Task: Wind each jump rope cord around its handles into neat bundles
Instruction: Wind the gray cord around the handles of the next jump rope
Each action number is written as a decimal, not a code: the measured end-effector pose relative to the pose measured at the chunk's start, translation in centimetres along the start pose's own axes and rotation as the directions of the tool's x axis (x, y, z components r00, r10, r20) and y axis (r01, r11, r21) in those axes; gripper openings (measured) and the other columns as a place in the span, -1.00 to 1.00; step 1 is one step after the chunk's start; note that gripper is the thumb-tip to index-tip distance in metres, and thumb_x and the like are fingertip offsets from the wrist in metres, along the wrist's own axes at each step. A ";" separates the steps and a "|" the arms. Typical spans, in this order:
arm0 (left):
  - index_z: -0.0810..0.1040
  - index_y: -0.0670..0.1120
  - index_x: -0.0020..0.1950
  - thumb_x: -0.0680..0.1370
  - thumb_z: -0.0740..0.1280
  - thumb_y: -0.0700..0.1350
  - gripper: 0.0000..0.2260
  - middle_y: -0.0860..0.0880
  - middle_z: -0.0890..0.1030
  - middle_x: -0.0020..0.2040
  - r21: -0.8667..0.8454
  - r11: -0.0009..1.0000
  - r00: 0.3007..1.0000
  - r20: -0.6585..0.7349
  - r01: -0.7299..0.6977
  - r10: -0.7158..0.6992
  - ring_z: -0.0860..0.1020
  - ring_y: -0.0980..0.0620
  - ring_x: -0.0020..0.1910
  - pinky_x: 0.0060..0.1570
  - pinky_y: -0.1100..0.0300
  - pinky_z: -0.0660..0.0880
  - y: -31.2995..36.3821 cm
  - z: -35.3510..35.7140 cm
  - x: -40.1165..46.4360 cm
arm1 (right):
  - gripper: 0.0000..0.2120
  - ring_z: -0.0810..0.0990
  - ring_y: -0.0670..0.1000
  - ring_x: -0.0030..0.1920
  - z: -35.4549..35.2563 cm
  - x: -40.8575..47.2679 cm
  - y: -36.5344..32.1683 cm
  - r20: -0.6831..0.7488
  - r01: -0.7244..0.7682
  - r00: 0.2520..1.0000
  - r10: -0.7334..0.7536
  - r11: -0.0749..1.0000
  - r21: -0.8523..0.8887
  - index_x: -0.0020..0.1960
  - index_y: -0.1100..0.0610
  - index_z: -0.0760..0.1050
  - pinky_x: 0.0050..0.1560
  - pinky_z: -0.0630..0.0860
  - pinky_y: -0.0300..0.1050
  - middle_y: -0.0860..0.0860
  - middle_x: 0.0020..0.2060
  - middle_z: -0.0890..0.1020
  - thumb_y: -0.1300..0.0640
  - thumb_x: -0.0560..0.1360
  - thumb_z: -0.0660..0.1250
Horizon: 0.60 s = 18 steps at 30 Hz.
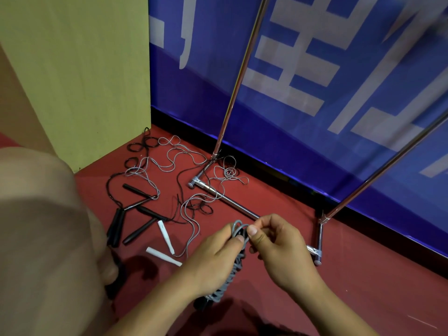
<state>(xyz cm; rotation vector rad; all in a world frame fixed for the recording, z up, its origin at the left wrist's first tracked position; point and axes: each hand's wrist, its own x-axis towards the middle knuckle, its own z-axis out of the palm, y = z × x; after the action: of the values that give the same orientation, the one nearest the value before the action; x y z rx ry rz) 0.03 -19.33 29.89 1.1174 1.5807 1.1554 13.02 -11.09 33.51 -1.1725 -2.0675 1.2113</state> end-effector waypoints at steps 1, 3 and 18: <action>0.52 0.08 0.07 0.55 0.07 0.18 -0.69 0.02 0.62 0.00 -0.004 1.000 1.000 0.002 -0.009 0.009 0.56 0.00 0.06 0.17 -0.15 0.47 0.0 0.0 0.0 | -0.93 0.61 -0.02 -0.34 0.0 0.0 0.1 -0.001 0.009 1.000 -0.009 1.000 0.023 -0.11 0.07 0.52 -0.25 0.53 -0.05 0.07 -0.33 0.66 0.13 0.54 0.38; 0.53 0.08 0.09 0.57 0.08 0.16 -0.69 0.03 0.63 0.02 -0.026 0.999 0.999 0.011 -0.029 0.030 0.57 0.01 0.08 0.18 -0.14 0.47 0.1 0.0 0.0 | -0.95 0.62 -0.03 -0.33 0.1 0.0 0.1 0.008 0.032 0.999 -0.033 0.999 0.040 -0.09 0.04 0.53 -0.26 0.52 -0.15 0.01 -0.32 0.66 0.14 0.56 0.36; 0.50 0.10 -0.05 0.64 0.23 0.03 -0.89 0.14 0.62 -0.19 -0.003 0.997 0.997 -0.028 -0.076 0.076 0.60 0.12 -0.14 -0.06 0.13 0.52 0.0 0.4 0.2 | -0.86 0.52 -0.11 -0.38 -0.6 0.7 0.3 -0.064 0.114 0.991 -0.117 0.993 -0.039 -0.23 0.06 0.56 -0.30 0.47 -0.15 -0.01 -0.38 0.63 0.16 0.51 0.43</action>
<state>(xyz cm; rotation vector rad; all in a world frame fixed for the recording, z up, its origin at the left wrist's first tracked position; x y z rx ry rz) 0.32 -19.07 29.76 1.1722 1.5680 1.2288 13.25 -10.15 33.60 -1.0777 -2.0844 1.0725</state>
